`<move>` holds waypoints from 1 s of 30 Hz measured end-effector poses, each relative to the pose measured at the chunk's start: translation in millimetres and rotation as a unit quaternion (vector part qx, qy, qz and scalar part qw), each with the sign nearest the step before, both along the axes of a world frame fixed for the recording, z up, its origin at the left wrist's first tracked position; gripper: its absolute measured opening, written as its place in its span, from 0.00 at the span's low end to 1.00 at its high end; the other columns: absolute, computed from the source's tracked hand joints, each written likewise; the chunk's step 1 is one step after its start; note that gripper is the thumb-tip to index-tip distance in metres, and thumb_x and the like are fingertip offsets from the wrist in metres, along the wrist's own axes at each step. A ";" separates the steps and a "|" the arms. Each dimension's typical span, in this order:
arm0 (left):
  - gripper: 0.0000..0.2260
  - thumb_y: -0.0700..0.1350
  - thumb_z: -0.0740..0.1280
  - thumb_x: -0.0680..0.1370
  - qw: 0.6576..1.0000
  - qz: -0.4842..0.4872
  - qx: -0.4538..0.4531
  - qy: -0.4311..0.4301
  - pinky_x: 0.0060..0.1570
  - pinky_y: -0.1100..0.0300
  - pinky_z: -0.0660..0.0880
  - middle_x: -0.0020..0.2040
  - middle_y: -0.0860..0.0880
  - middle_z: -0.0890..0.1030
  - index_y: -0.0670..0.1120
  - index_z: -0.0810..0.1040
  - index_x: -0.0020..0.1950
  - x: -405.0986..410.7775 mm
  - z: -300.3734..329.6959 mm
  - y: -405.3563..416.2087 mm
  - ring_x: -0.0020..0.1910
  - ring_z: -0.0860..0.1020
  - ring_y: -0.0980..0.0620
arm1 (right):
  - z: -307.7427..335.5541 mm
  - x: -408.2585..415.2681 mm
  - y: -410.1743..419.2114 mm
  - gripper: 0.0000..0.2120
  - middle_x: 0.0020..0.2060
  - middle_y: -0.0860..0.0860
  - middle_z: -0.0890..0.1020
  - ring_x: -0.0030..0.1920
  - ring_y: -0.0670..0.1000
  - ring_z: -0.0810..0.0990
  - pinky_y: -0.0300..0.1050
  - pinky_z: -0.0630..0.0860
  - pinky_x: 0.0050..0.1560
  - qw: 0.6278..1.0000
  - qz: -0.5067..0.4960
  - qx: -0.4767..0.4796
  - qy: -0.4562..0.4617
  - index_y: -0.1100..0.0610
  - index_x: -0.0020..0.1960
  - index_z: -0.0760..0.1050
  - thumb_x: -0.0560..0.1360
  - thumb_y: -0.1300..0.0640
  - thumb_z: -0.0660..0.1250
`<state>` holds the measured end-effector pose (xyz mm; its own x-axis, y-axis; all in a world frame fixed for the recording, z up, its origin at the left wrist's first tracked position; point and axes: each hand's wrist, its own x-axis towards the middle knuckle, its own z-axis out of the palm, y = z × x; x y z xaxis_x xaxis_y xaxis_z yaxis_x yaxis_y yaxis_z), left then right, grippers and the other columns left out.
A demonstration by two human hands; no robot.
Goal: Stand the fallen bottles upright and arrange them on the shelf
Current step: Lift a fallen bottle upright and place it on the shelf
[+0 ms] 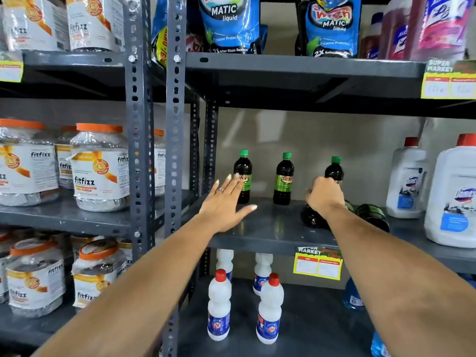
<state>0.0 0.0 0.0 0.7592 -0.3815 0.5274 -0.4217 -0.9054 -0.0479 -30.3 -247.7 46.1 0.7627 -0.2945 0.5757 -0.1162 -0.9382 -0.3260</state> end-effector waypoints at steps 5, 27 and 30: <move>0.41 0.72 0.44 0.76 0.990 0.000 0.019 0.136 0.74 0.47 0.36 0.80 0.49 0.46 0.46 0.47 0.80 -9.1 -35.2 23.4 0.78 0.40 0.53 | 0.7 15.2 -0.3 0.15 0.55 0.62 0.80 0.57 0.63 0.79 0.51 0.77 0.51 0.994 -0.065 0.029 0.082 0.65 0.59 0.74 0.73 0.66 0.65; 0.54 0.80 0.58 0.63 0.989 0.025 0.046 0.139 0.72 0.52 0.57 0.80 0.52 0.55 0.48 0.54 0.80 -16.9 -47.4 37.0 0.76 0.59 0.48 | 24.9 59.6 -20.6 0.20 0.64 0.56 0.75 0.62 0.55 0.77 0.44 0.78 0.55 0.923 -0.006 0.042 0.382 0.58 0.70 0.71 0.78 0.60 0.60; 0.53 0.78 0.61 0.64 0.983 0.010 0.038 0.177 0.72 0.51 0.57 0.80 0.52 0.55 0.49 0.53 0.80 -17.2 -41.0 40.5 0.76 0.58 0.48 | 14.4 60.9 -18.0 0.25 0.66 0.63 0.72 0.58 0.60 0.80 0.47 0.82 0.52 0.906 0.000 0.122 0.404 0.64 0.73 0.63 0.79 0.55 0.62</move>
<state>-17.2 40.5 -41.0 0.8979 -0.3925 0.1996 -0.4060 -0.9134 0.0302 30.6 -265.8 60.5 0.9065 -0.3373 -0.2540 -0.4092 -0.8500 -0.3318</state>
